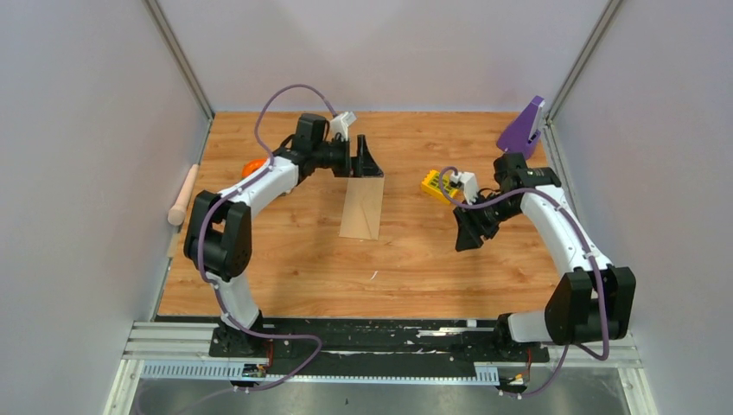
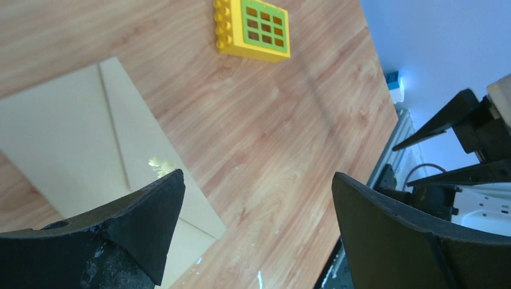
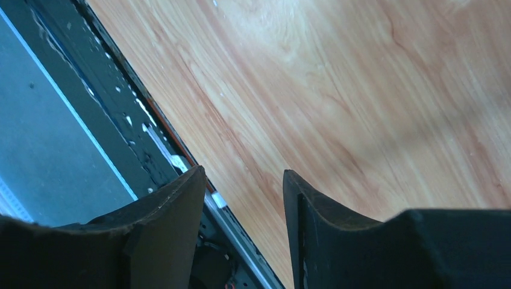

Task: Place the letter into the envelope and seal it
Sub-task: Seal the envelope flap on the envelope.

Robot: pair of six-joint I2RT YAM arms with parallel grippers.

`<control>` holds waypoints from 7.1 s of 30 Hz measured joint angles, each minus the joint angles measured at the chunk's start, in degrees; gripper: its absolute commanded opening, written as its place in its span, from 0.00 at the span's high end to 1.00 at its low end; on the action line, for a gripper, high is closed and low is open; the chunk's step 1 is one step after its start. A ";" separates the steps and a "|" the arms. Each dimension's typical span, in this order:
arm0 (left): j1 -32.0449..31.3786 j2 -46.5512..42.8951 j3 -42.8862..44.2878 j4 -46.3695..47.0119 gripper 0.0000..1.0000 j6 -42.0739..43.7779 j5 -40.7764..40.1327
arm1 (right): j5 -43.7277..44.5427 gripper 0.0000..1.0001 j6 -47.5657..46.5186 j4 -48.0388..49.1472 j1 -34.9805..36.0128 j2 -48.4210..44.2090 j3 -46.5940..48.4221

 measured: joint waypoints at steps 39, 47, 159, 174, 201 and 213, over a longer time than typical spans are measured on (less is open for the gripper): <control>2.40 16.74 1.88 -2.16 1.00 5.40 0.33 | -24.37 1.00 4.85 15.23 7.67 25.99 18.43; 2.21 18.34 1.86 -3.21 1.00 6.51 -1.40 | -30.67 0.99 10.69 15.56 8.04 37.79 32.52; 3.91 16.79 -6.25 7.23 1.00 -3.72 2.73 | -21.77 0.98 42.64 26.49 16.26 69.53 53.72; 1.88 14.95 -5.97 4.37 1.00 1.95 -0.17 | -20.37 1.00 51.65 26.36 16.33 70.55 54.45; 3.19 13.68 -6.14 -1.53 1.00 4.11 -0.94 | -19.69 1.00 52.35 28.13 16.74 70.55 54.42; 5.35 16.68 -3.34 -2.45 1.00 1.66 2.73 | -19.65 1.00 52.28 28.26 16.81 70.53 54.36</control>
